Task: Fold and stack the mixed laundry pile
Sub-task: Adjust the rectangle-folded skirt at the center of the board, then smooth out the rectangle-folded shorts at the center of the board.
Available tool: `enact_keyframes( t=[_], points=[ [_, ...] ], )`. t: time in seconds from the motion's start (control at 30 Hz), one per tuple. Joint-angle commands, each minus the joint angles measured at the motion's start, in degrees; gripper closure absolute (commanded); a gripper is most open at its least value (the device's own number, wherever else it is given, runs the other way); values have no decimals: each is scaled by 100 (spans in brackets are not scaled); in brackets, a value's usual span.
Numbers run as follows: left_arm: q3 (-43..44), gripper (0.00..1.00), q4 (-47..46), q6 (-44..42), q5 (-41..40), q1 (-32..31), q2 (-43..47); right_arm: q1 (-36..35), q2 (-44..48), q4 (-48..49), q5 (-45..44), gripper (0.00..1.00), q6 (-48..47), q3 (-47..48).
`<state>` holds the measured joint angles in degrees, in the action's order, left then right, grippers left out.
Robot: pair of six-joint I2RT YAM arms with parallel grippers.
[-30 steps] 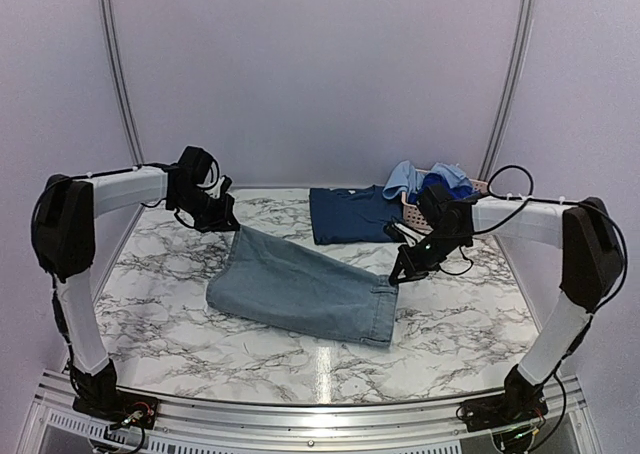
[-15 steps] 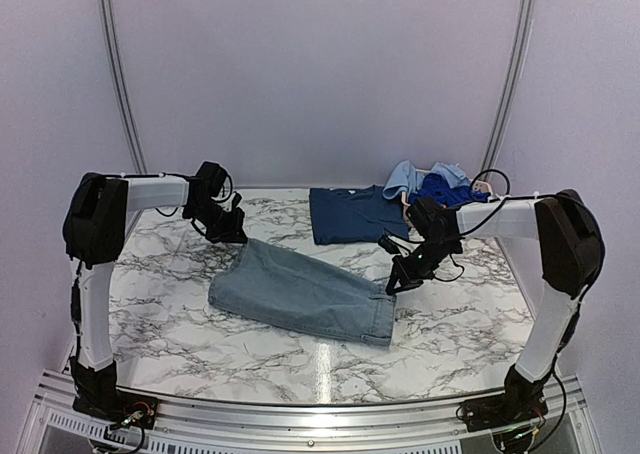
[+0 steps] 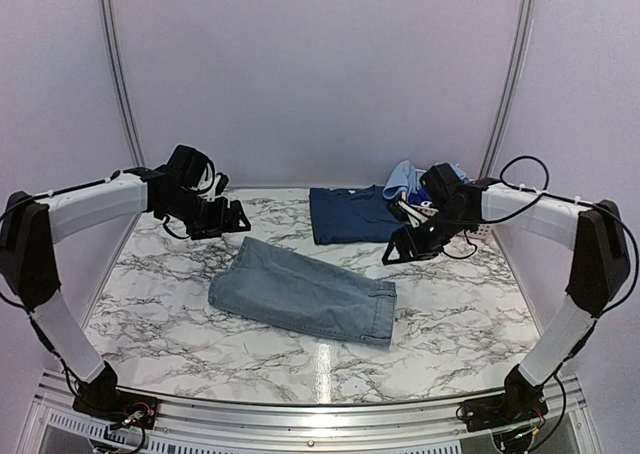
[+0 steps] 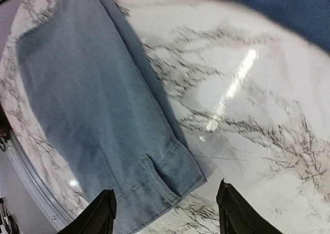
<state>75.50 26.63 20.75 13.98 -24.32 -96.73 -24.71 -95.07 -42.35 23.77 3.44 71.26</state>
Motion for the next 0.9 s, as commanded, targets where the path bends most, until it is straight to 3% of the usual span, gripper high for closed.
enact_keyframes(
  t=[0.0,0.1,0.2,0.3,0.4,0.6,0.87],
  points=[
    [-870,6,-424,742,554,-643,465,-443,402,260,897,37,505,249],
    [-1403,1,-1358,1492,900,-1168,778,-987,407,1072,1578,37,1212,-272],
    [-1643,1,-2206,2116,1076,-1632,688,-1380,354,2670,2070,38,2387,-975],
    [-1999,1,-3523,3016,1271,-1902,531,-1519,230,3956,2300,38,3358,-1464],
    [-2274,1,-3967,3604,1088,-2016,386,-1574,59,4875,2380,37,3995,-1837],
    [-2897,1,-4741,4079,1121,-1871,-64,-1581,-326,5134,2204,35,4160,-2535],
    [-4124,1,-5115,3926,1128,-1194,-38,-1568,-395,5347,1951,35,4192,-3828]
  ],
)
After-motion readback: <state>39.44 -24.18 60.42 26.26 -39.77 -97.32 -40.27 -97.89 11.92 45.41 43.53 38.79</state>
